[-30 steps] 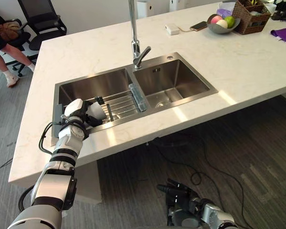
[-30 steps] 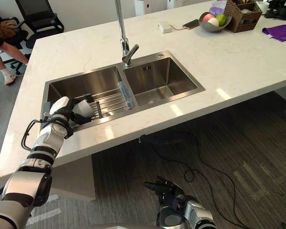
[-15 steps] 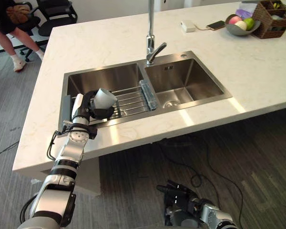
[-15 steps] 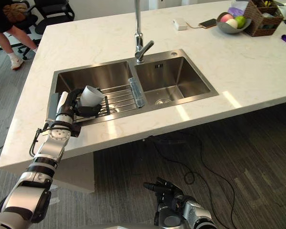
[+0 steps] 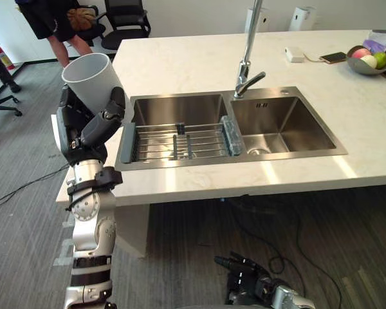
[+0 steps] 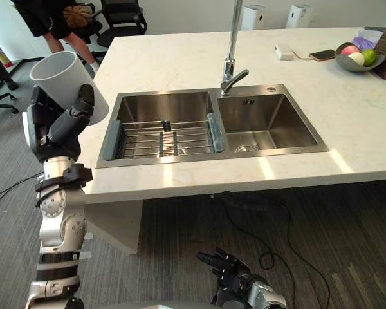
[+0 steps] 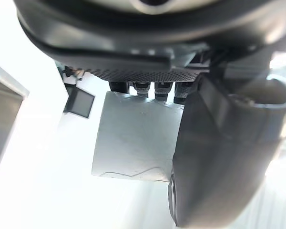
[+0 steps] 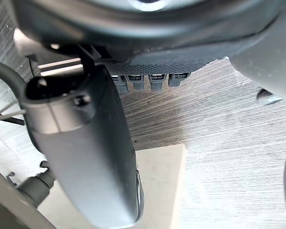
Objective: Walk over to the sink, pick up the cup, carry it to the dishwasher, place the cup inside the dishwasher, then close the dishwasher door
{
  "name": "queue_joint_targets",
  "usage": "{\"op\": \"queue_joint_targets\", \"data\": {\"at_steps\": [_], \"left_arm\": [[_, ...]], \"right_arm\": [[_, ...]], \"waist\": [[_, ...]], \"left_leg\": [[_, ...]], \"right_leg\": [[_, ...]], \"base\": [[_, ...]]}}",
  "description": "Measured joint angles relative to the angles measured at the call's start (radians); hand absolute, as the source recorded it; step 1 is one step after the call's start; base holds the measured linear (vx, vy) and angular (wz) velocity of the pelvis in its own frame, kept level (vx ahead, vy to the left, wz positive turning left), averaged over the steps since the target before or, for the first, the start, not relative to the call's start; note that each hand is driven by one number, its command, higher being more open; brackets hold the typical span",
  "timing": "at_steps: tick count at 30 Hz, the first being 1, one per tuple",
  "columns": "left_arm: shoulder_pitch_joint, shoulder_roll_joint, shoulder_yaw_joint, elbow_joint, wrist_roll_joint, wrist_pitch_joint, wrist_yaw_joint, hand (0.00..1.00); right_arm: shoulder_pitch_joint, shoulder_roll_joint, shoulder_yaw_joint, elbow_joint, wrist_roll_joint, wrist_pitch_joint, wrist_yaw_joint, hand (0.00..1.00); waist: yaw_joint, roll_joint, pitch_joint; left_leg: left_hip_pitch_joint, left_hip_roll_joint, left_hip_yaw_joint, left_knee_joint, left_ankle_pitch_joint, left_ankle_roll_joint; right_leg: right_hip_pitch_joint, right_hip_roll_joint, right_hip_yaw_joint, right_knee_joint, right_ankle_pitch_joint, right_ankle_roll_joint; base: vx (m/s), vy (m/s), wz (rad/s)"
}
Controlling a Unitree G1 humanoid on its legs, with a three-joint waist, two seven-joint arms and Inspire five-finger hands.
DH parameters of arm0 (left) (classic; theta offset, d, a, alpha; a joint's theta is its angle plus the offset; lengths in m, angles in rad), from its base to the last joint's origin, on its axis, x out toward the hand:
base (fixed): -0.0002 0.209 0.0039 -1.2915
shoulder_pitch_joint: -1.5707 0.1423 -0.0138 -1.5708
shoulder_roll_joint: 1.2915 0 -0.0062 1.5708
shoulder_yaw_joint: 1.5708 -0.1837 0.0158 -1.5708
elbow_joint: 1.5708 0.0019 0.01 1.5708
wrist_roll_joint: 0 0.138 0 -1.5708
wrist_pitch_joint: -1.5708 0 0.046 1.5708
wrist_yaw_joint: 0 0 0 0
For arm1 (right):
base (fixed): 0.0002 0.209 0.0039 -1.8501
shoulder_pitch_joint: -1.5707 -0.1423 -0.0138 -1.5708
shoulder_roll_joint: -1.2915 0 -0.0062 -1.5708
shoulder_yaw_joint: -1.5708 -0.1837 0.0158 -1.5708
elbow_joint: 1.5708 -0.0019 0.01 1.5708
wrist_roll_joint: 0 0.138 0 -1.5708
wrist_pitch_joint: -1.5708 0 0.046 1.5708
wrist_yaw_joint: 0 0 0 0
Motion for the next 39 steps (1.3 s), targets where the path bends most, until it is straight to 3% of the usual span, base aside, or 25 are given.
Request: {"op": "queue_joint_targets", "data": {"at_steps": [4, 5, 7, 12, 14, 15, 16, 17, 18, 19, 20, 21, 23, 24, 25, 28, 30, 31, 33, 34, 35, 36, 37, 38, 39], "left_arm": [[0.081, -0.033, 0.032, -0.065, 0.002, -0.055, 0.005, 0.00], [0.109, -0.049, 0.042, -0.072, 0.007, -0.073, 0.015, 0.00], [0.148, -0.070, 0.066, -0.093, 0.037, -0.079, 0.026, 0.00], [0.291, -0.152, 0.076, -0.194, 0.070, -0.070, 0.040, 0.00], [0.343, -0.182, 0.069, -0.217, 0.074, -0.066, 0.035, 0.00], [0.349, -0.183, 0.063, -0.218, 0.078, -0.069, 0.032, 0.00], [0.354, -0.183, 0.049, -0.218, 0.081, -0.071, 0.028, 0.00], [0.354, -0.183, 0.043, -0.218, 0.081, -0.071, 0.027, 0.00], [0.354, -0.182, 0.013, -0.218, 0.083, -0.078, 0.012, 0.00], [0.356, -0.186, -0.009, -0.220, 0.083, -0.099, -0.009, 0.00], [0.361, -0.183, -0.019, -0.220, 0.082, -0.120, -0.019, 0.00], [0.370, -0.182, -0.024, -0.226, 0.082, -0.147, -0.030, 0.00], [0.373, -0.170, -0.043, -0.254, 0.079, -0.160, -0.033, 0.00], [0.376, -0.165, -0.050, -0.260, 0.079, -0.166, -0.036, 0.00], [0.387, -0.155, -0.064, -0.263, 0.077, -0.172, -0.051, 0.00], [0.418, -0.154, -0.113, -0.265, 0.069, -0.171, -0.076, 0.00], [0.428, -0.153, -0.154, -0.265, 0.064, -0.170, -0.104, 0.00], [0.425, -0.146, -0.181, -0.265, 0.061, -0.169, -0.131, 0.00], [0.421, -0.121, -0.217, -0.265, 0.061, -0.167, -0.167, 0.00], [0.406, -0.100, -0.245, -0.264, 0.061, -0.167, -0.180, 0.00], [0.373, -0.079, -0.270, -0.242, 0.061, -0.173, -0.181, 0.00], [0.356, -0.072, -0.282, -0.226, 0.060, -0.173, -0.180, 0.00], [0.331, -0.072, -0.301, -0.182, 0.059, -0.188, -0.178, 0.00], [0.331, -0.076, -0.300, -0.153, 0.059, -0.196, -0.171, 0.00], [0.333, -0.080, -0.300, -0.140, 0.059, -0.202, -0.163, 0.00]], "right_arm": [[0.019, 0.011, 0.000, -0.004, -0.002, 0.000, 0.000, 1.00], [0.021, 0.010, -0.001, -0.007, -0.005, 0.001, 0.002, 1.00], [0.032, 0.010, 0.000, -0.003, -0.033, 0.007, 0.018, 1.00], [0.030, -0.017, 0.003, -0.001, -0.094, 0.018, 0.071, 1.00], [0.034, -0.039, 0.037, 0.009, -0.109, 0.030, 0.079, 1.00], [0.037, -0.043, 0.046, 0.009, -0.109, 0.031, 0.079, 1.00], [0.036, -0.054, 0.047, 0.016, -0.114, 0.031, 0.079, 1.00], [0.031, -0.057, 0.045, 0.017, -0.114, 0.031, 0.079, 1.00], [0.033, -0.060, 0.029, 0.020, -0.119, 0.040, 0.080, 1.00], [0.026, -0.061, 0.005, 0.037, -0.119, 0.055, 0.076, 1.00], [0.028, -0.063, 0.002, 0.040, -0.118, 0.062, 0.070, 1.00], [0.031, -0.073, 0.002, 0.035, -0.117, 0.071, 0.064, 1.00], [0.048, -0.088, 0.002, 0.002, -0.113, 0.080, 0.055, 1.00], [0.058, -0.090, 0.001, -0.017, -0.113, 0.080, 0.056, 1.00], [0.069, -0.080, 0.000, -0.045, -0.110, 0.079, 0.050, 1.00], [0.079, -0.064, 0.000, -0.061, -0.095, 0.079, 0.018, 1.00], [0.087, -0.046, 0.001, -0.090, -0.070, 0.080, -0.018, 1.00], [0.089, -0.035, -0.001, -0.101, -0.056, 0.074, -0.040, 1.00], [0.099, -0.019, -0.001, -0.132, -0.031, 0.060, -0.078, 1.00], [0.100, -0.016, -0.003, -0.152, -0.015, 0.039, -0.099, 1.00], [0.099, -0.008, -0.019, -0.156, 0.005, 0.019, -0.120, 1.00], [0.098, -0.002, -0.029, -0.157, 0.021, 0.008, -0.130, 1.00], [0.100, 0.015, -0.044, -0.157, 0.068, -0.011, -0.153, 1.00], [0.096, 0.018, -0.042, -0.163, 0.100, -0.022, -0.166, 1.00], [0.090, 0.020, -0.041, -0.169, 0.104, -0.020, -0.169, 1.00]], "waist": [[0.029, -0.022, -0.017], [0.038, 0.002, -0.031], [0.049, -0.004, -0.042], [0.078, 0.027, -0.024], [0.107, 0.038, -0.018], [0.114, 0.037, -0.018], [0.131, 0.038, -0.016], [0.134, 0.038, -0.015], [0.136, 0.019, -0.001], [0.133, 0.030, 0.008], [0.136, 0.034, 0.010], [0.134, 0.035, 0.010], [0.128, 0.040, 0.015], [0.128, 0.039, 0.015], [0.125, 0.029, 0.018], [0.110, 0.026, 0.019], [0.107, 0.026, 0.020], [0.103, 0.023, 0.022], [0.083, 0.016, 0.028], [0.069, 0.020, 0.031], [0.056, 0.017, 0.035], [0.051, 0.017, 0.036], [0.046, 0.020, 0.036], [0.045, 0.024, 0.036], [0.047, 0.024, 0.036]], "left_leg": [[-0.015, -0.011, -0.007, 0.006, -0.006, 0.033], [-0.031, 0.016, -0.011, 0.012, -0.015, 0.046], [-0.042, 0.017, -0.045, 0.018, -0.012, 0.043], [-0.155, 0.029, -0.221, 0.136, -0.001, 0.032], [-0.182, 0.008, -0.238, 0.115, 0.057, 0.035], [-0.196, 0.001, -0.219, 0.105, 0.077, 0.044], [-0.231, -0.017, -0.149, 0.089, 0.124, 0.099], [-0.241, -0.022, -0.125, 0.085, 0.140, 0.123], [-0.250, -0.062, -0.012, 0.001, 0.230, 0.248], [-0.272, -0.011, 0.212, 0.157, 0.118, 0.270], [-0.265, 0.041, 0.346, 0.270, 0.051, 0.295], [-0.233, 0.080, 0.466, 0.310, 0.034, 0.280], [-0.228, 0.049, 0.496, 0.227, 0.049, 0.252], [-0.223, 0.025, 0.474, 0.173, 0.057, 0.241], [-0.197, -0.050, 0.403, 0.018, 0.124, 0.228], [-0.164, -0.133, 0.305, -0.124, 0.168, 0.232], [-0.165, -0.166, 0.253, -0.131, 0.165, 0.235], [-0.165, -0.191, 0.208, -0.131, 0.162, 0.240], [-0.163, -0.231, 0.125, -0.130, 0.168, 0.259], [-0.155, -0.250, 0.058, -0.129, 0.181, 0.299], [-0.162, -0.253, -0.006, -0.124, 0.187, 0.308], [-0.164, -0.253, -0.035, -0.124, 0.190, 0.304], [-0.165, -0.251, -0.076, -0.125, 0.190, 0.301], [-0.164, -0.251, -0.093, -0.133, 0.184, 0.294], [-0.163, -0.250, -0.091, -0.138, 0.175, 0.279]], "right_leg": [[0.000, -0.015, -0.016, 0.000, -0.008, 0.010], [-0.004, -0.011, -0.018, 0.015, -0.011, 0.005], [0.015, -0.009, -0.021, 0.023, -0.023, 0.017], [0.089, -0.032, -0.212, 0.008, -0.040, 0.014], [0.154, -0.070, -0.358, 0.009, -0.070, 0.034], [0.164, -0.082, -0.397, 0.009, -0.087, 0.042], [0.175, -0.099, -0.450, 0.013, -0.104, 0.052], [0.175, -0.104, -0.456, 0.016, -0.113, 0.053], [0.176, -0.141, -0.491, 0.024, -0.139, 0.043], [0.203, -0.155, -0.612, 0.051, -0.146, 0.035], [0.227, -0.163, -0.680, 0.077, -0.164, 0.040], [0.256, -0.181, -0.759, 0.123, -0.186, 0.043], [0.289, -0.187, -0.848, 0.160, -0.204, 0.059], [0.295, -0.188, -0.872, 0.164, -0.205, 0.061], [0.311, -0.214, -0.925, 0.203, -0.213, 0.072], [0.352, -0.287, -0.993, 0.320, -0.236, 0.094], [0.368, -0.358, -0.982, 0.419, -0.240, 0.095], [0.372, -0.419, -0.942, 0.512, -0.238, 0.085], [0.357, -0.512, -0.828, 0.667, -0.215, -0.016], [0.302, -0.535, -0.664, 0.758, -0.217, -0.092], [0.229, -0.471, -0.451, 0.812, -0.303, -0.012], [0.199, -0.418, -0.359, 0.814, -0.335, 0.017], [0.164, -0.309, -0.247, 0.766, -0.400, 0.072], [0.135, -0.225, -0.202, 0.682, -0.448, 0.103], [0.117, -0.189, -0.197, 0.637, -0.459, 0.104]], "base": [[-0.11, -0.012, 0.11], [-0.08, -0.034, 0.18], [0.05, -0.014, 0.42], [0.04, -0.033, 1.20], [0.00, -0.023, 1.90], [-0.06, -0.007, 2.19], [-0.08, 0.005, 1.67], [-0.12, 0.052, 2.68], [-0.10, 0.126, 2.95], [-0.11, 0.161, 3.42], [-0.08, 0.184, 2.77], [-0.06, 0.145, 1.97], [-0.07, 0.178, 1.69], [-0.12, 0.245, 1.74], [-0.09, 0.156, 1.35], [-0.12, 0.125, 1.27], [-0.01, 0.055, 0.92], [0.11, 0.092, 1.19], [0.17, 0.100, 1.34], [0.16, 0.043, 1.59], [0.14, 0.022, 1.65], [0.09, -0.026, 1.60], [0.09, -0.046, 1.13], [0.08, -0.045, 0.76], [0.08, -0.022, 0.04]]}}
